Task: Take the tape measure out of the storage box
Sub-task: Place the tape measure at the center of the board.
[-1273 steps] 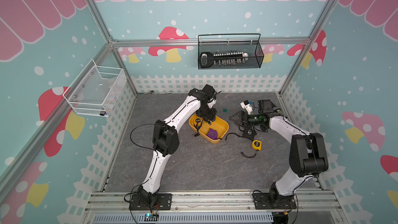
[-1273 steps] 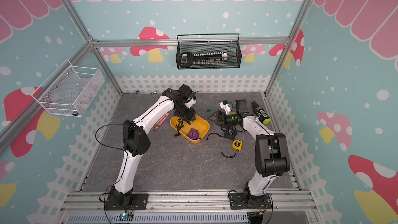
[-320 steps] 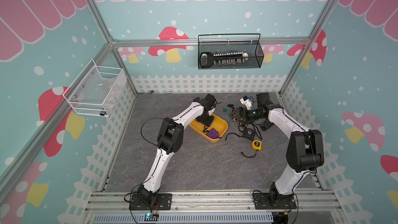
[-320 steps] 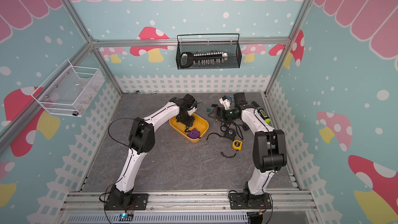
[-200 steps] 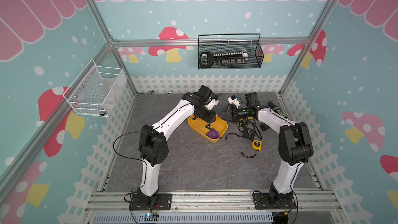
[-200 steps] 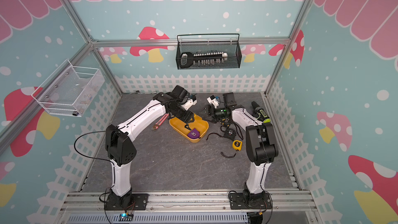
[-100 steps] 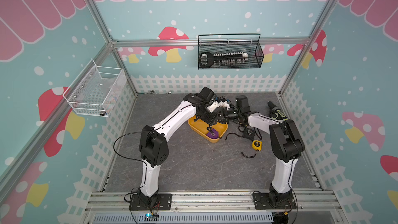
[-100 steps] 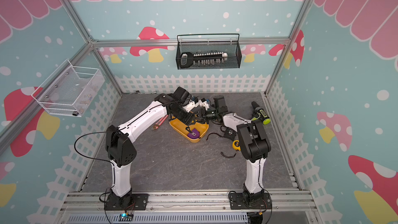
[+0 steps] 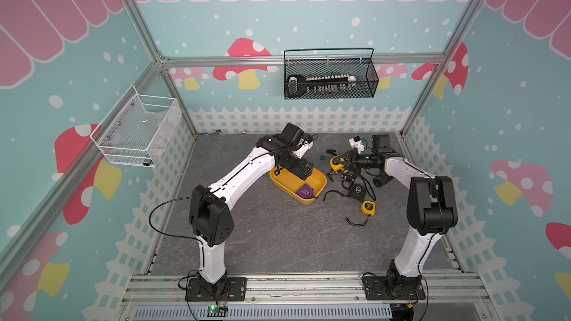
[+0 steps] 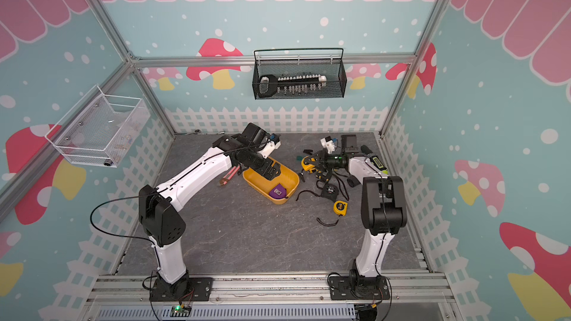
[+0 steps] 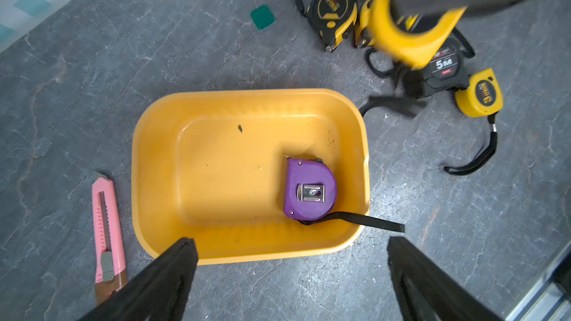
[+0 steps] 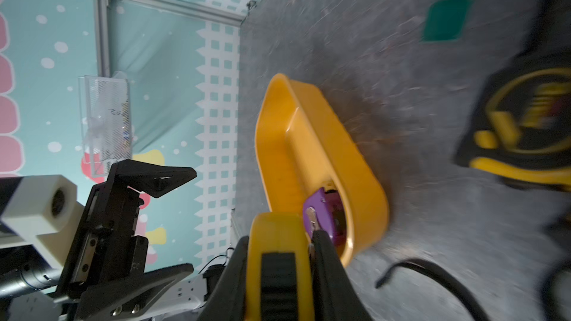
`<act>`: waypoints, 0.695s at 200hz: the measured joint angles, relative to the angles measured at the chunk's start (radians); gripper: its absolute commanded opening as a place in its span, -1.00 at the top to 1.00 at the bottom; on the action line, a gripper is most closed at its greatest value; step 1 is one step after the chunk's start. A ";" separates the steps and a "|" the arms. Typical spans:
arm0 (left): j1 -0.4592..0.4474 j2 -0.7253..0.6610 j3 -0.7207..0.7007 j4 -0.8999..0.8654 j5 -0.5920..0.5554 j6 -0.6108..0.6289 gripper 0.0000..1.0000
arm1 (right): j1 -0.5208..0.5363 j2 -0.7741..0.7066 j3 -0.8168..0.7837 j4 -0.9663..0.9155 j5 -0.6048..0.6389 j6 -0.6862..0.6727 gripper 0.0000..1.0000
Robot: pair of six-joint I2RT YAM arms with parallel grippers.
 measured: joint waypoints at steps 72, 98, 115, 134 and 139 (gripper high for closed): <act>-0.050 0.296 0.014 0.003 -0.054 -0.005 -0.97 | 0.078 0.074 -0.024 -0.189 0.127 -0.209 0.54; -0.050 0.302 0.044 0.000 -0.064 -0.004 -0.98 | 0.124 0.156 -0.021 -0.190 0.176 -0.220 0.37; -0.050 0.309 0.053 -0.001 -0.065 -0.004 -0.98 | 0.135 0.190 -0.021 -0.189 0.205 -0.223 -0.10; -0.050 0.329 0.066 -0.002 -0.061 -0.003 -0.98 | 0.134 0.188 -0.012 -0.194 0.206 -0.224 -0.64; -0.051 0.334 0.070 -0.003 -0.065 0.000 -0.98 | 0.134 0.182 -0.006 -0.195 0.209 -0.222 -0.72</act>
